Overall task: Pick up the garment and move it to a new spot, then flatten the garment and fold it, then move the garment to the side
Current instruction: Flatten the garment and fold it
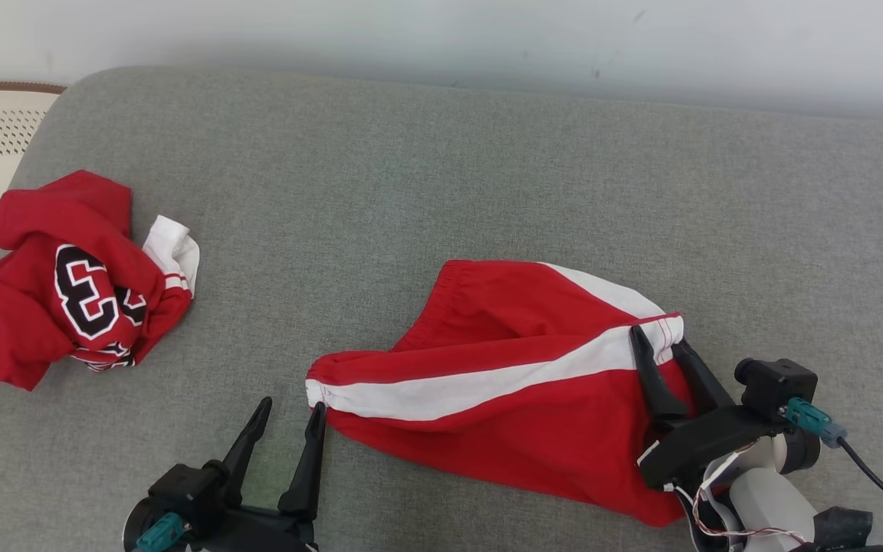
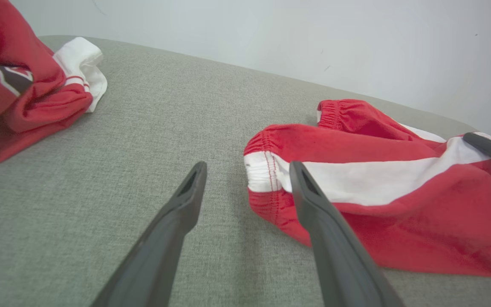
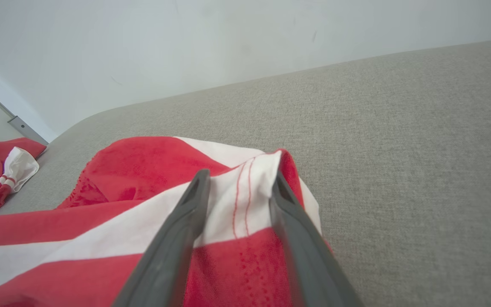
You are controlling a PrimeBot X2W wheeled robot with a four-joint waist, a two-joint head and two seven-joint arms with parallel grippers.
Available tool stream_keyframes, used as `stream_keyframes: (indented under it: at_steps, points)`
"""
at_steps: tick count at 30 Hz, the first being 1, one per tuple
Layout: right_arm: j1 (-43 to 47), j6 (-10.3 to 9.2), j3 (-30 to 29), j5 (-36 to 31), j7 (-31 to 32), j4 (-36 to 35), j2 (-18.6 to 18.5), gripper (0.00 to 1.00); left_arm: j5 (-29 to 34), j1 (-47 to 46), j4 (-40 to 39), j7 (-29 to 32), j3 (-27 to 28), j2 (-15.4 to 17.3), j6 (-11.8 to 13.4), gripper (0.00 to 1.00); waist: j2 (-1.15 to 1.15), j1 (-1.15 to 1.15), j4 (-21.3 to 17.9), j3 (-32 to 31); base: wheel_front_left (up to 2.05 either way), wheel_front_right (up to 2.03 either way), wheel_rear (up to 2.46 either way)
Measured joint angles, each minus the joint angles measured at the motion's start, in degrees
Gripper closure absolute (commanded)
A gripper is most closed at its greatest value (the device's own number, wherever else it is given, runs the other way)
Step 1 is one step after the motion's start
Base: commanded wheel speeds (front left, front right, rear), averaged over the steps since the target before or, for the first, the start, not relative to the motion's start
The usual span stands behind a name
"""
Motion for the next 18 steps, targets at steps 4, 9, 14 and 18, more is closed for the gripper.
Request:
stream_keyframes:
  at_steps: [4, 9, 14, 18]
  points:
    - [0.02, 0.0, 0.47, 1.37, 0.0, -0.38, -0.53, 0.69, -0.05, 0.0, -0.15, 0.0, -0.14, 0.0, 0.16, 0.0, 0.0, 0.0, -0.32, -0.06, 0.0, 0.0, 0.0]
    - [0.01, 0.0, 1.21, 1.63, 0.0, -0.64, -0.88, 1.0, -0.2, -0.02, -0.38, 0.0, 0.03, 0.0, 0.18, 0.0, 0.0, 0.0, -0.98, -0.03, 0.0, 0.0, 0.0]
    - [0.37, 0.0, 1.58, 1.78, -0.01, -2.46, -1.7, 1.0, -4.89, -0.19, -0.89, 0.0, 0.74, 0.01, -0.52, 0.0, 0.0, 0.0, -1.88, -0.33, 0.0, 0.0, 0.0]
    - [2.55, 0.0, 2.04, 2.56, -0.01, -3.92, -2.55, 1.0, -6.19, -0.18, -0.04, 0.0, 0.7, -0.01, -1.86, 0.0, 0.0, 0.0, -2.84, -0.93, 0.0, 0.0, 0.0]
